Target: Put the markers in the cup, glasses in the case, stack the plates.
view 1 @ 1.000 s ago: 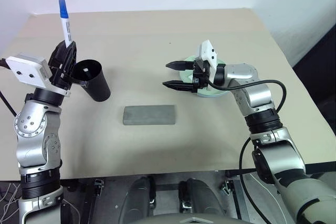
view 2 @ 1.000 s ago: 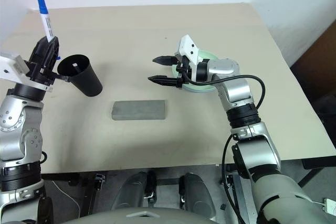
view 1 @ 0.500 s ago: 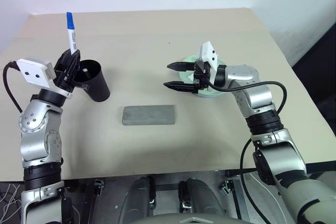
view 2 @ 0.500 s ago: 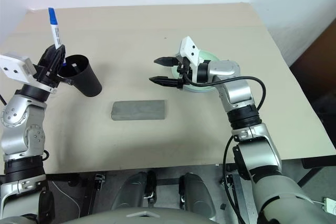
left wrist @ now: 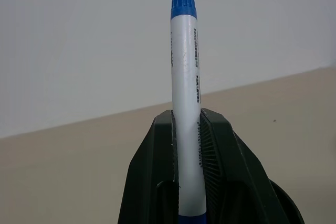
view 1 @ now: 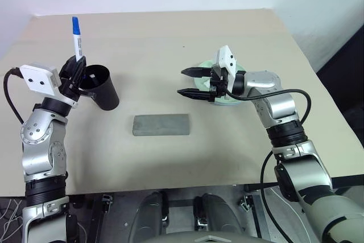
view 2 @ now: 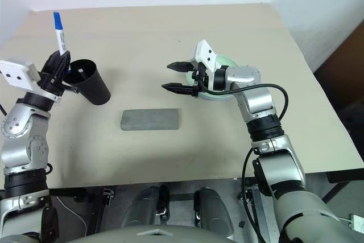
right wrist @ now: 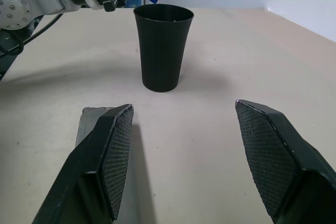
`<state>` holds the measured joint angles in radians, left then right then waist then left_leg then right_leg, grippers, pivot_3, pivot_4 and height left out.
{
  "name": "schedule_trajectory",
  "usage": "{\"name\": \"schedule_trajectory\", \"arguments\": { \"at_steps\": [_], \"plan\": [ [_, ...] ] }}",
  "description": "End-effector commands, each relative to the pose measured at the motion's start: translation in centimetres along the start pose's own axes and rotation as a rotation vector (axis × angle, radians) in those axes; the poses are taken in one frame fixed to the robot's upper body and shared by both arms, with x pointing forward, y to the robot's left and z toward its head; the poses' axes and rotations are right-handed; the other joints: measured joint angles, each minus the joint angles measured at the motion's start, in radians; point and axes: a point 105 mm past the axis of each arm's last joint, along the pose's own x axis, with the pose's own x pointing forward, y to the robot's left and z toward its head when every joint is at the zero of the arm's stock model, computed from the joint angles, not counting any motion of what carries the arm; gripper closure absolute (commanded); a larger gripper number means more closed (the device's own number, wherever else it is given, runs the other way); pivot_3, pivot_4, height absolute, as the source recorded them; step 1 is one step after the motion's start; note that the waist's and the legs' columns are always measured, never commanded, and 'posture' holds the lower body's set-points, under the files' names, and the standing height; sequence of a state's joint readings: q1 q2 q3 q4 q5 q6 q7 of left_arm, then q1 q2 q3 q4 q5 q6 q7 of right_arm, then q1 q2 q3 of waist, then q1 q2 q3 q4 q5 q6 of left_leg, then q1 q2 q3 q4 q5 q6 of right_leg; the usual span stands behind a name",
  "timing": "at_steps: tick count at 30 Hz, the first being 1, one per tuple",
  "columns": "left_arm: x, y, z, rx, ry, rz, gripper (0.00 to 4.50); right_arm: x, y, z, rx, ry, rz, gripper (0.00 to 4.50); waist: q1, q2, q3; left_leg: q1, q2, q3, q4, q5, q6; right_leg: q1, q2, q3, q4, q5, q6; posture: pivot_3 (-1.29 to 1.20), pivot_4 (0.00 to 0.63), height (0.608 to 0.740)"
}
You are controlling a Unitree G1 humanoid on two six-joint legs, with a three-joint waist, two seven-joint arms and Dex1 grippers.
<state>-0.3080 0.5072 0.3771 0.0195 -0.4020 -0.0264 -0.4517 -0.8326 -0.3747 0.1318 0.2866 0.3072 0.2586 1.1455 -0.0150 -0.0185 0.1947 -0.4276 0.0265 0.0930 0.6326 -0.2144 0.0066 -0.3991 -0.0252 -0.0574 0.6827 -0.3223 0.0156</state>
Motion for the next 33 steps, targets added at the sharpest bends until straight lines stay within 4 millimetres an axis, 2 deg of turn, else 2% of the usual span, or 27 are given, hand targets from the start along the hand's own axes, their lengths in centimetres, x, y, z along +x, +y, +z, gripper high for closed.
{"name": "schedule_trajectory", "arguments": {
  "at_steps": [1, 20, 33],
  "plan": [
    [-0.22, 0.58, 1.06, 0.029, -0.025, 0.012, 4.22, -0.12, -0.05, 1.27, -0.045, -0.024, 0.0, 1.2, 0.0, 0.0, 0.0, 0.0, 0.0, 0.0, 0.0, 0.0, 0.0, 0.0, 0.0, 0.0, 0.0, 0.0, 0.0, 0.0, 0.15, 0.715],
    [-0.22, 0.26, 0.19, 0.002, 0.001, 0.001, 4.22, -0.23, -0.11, 1.01, -0.047, -0.013, -0.009, 1.2, 0.0, 0.0, 0.0, 0.0, 0.0, 0.0, 0.0, 0.0, 0.0, 0.0, 0.0, 0.0, 0.0, 0.0, 0.0, 0.0, 0.15, 0.715],
    [-0.11, 0.15, 0.32, -0.001, 0.0, -0.011, 4.22, -0.25, -0.08, 0.77, -0.055, -0.002, -0.015, 1.2, 0.0, 0.0, 0.0, 0.0, 0.0, 0.0, 0.001, 0.0, 0.0, 0.0, 0.0, 0.0, 0.001, 0.0, 0.0, 0.0, 0.15, 0.715]
  ]
}}
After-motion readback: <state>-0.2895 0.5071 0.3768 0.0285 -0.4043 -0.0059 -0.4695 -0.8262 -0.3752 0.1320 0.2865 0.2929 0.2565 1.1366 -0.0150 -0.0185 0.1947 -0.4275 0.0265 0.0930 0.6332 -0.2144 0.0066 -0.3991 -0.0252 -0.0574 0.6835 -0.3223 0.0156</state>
